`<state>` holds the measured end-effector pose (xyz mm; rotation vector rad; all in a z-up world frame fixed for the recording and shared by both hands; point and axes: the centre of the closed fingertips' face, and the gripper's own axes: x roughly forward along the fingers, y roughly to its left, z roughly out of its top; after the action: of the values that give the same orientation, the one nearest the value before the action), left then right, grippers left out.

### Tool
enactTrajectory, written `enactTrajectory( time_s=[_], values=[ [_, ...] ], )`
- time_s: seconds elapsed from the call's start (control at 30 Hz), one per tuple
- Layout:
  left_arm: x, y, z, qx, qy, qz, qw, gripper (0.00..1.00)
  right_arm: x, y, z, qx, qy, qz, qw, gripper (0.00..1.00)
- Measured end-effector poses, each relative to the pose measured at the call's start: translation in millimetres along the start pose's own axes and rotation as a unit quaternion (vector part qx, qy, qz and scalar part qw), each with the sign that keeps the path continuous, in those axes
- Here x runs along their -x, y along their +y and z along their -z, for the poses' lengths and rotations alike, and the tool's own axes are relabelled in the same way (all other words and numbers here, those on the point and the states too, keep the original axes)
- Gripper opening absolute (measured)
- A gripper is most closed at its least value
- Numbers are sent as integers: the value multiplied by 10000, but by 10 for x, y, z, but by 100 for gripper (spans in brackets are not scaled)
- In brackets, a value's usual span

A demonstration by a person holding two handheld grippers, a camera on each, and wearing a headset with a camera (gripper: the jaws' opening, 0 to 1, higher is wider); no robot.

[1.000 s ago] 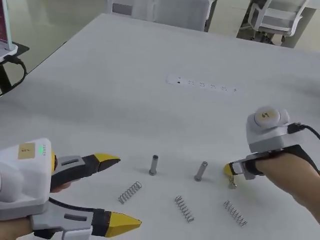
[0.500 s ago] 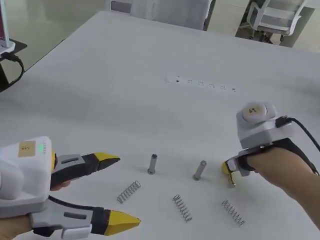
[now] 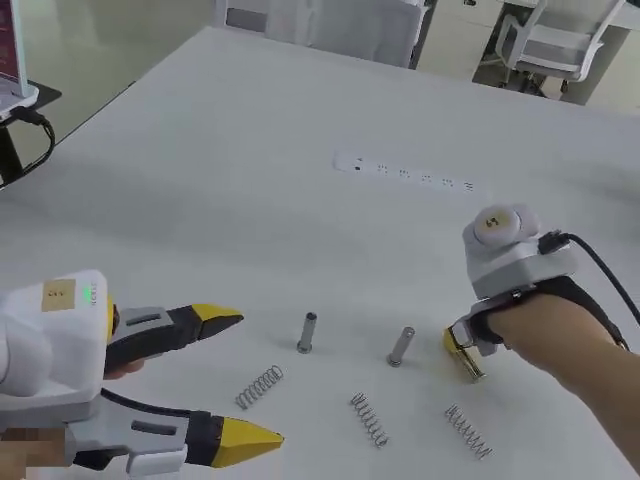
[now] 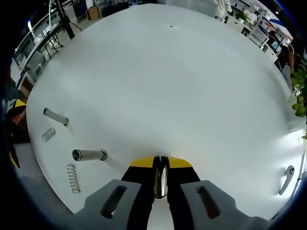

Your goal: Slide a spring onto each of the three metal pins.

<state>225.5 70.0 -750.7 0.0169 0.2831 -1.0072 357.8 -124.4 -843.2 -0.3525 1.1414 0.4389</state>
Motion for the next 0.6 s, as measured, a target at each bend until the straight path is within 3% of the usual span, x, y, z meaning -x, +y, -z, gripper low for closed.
enactTrajectory(
  time_s=[0.17, 0.6],
  values=[
    [3, -2, -7, -21, -1, -7, 10000, 71, 46, -16, 3, -10, -75, -15, 10000, 5],
    [-26, -42, 4, -55, 29, 59, 10000, 70, 249, -33, -96, 15, -569, -126, 9983, 5]
  ],
)
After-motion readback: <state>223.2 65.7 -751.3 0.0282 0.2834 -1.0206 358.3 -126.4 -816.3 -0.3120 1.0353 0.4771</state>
